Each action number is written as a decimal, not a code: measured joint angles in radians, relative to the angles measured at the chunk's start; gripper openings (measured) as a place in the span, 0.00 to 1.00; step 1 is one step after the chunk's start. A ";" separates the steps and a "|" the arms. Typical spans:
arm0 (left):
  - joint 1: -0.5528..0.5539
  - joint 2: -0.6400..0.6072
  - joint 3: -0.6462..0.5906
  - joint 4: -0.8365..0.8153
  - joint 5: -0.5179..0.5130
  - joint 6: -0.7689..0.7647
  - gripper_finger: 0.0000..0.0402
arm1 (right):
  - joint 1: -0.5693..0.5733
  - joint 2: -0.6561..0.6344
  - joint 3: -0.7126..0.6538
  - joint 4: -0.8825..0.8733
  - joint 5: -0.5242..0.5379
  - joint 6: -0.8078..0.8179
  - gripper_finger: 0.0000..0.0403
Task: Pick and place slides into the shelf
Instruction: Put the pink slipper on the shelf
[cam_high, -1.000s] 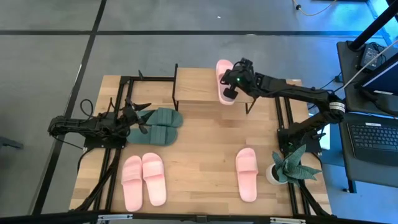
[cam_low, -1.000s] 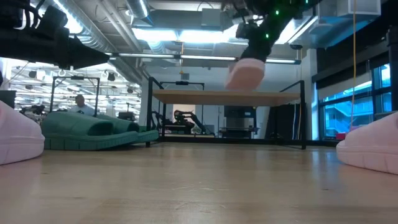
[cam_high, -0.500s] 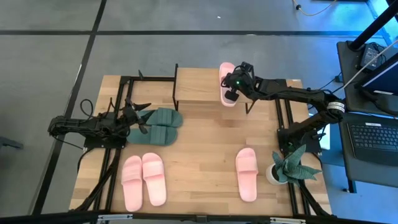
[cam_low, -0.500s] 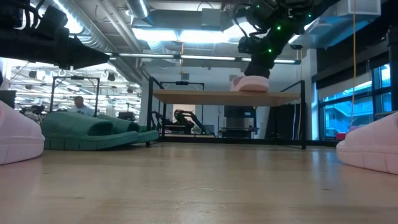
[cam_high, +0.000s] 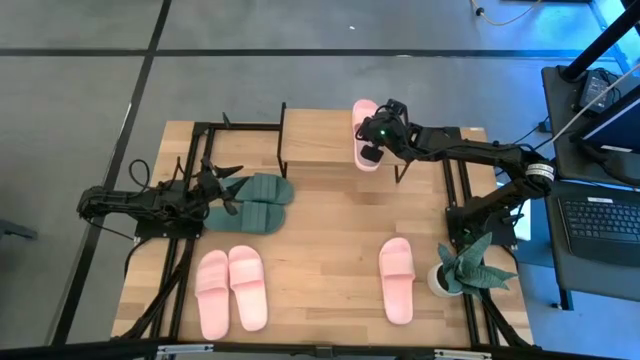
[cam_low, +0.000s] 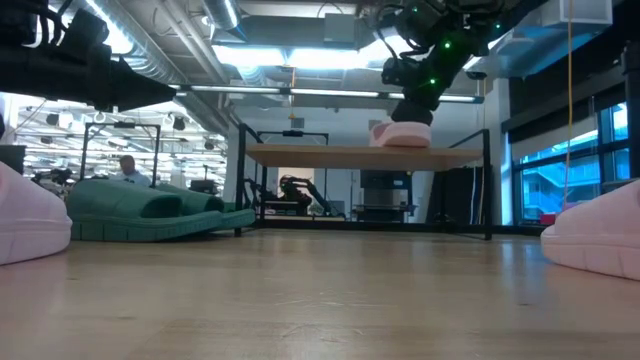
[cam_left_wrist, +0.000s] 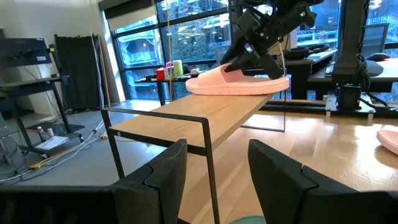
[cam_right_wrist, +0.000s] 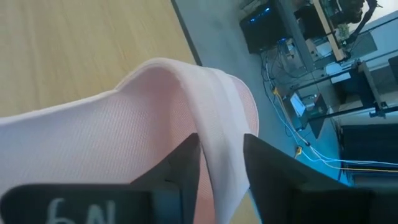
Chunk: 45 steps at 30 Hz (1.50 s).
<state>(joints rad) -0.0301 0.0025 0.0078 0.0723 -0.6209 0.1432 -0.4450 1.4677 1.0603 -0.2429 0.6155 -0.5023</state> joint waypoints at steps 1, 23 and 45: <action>0.000 0.000 0.000 0.000 0.000 0.000 0.41 | 0.000 0.000 0.000 0.000 0.000 0.000 0.34; 0.000 0.000 0.000 0.000 0.001 0.018 0.41 | 0.016 -0.012 0.188 -0.237 -0.016 0.060 0.62; 0.000 0.000 0.000 0.000 0.001 0.018 0.41 | 0.398 -0.038 0.492 -0.913 -0.406 0.477 0.62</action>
<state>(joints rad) -0.0303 0.0025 0.0079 0.0720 -0.6201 0.1612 -0.0472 1.4300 1.5527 -1.1557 0.2091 -0.0253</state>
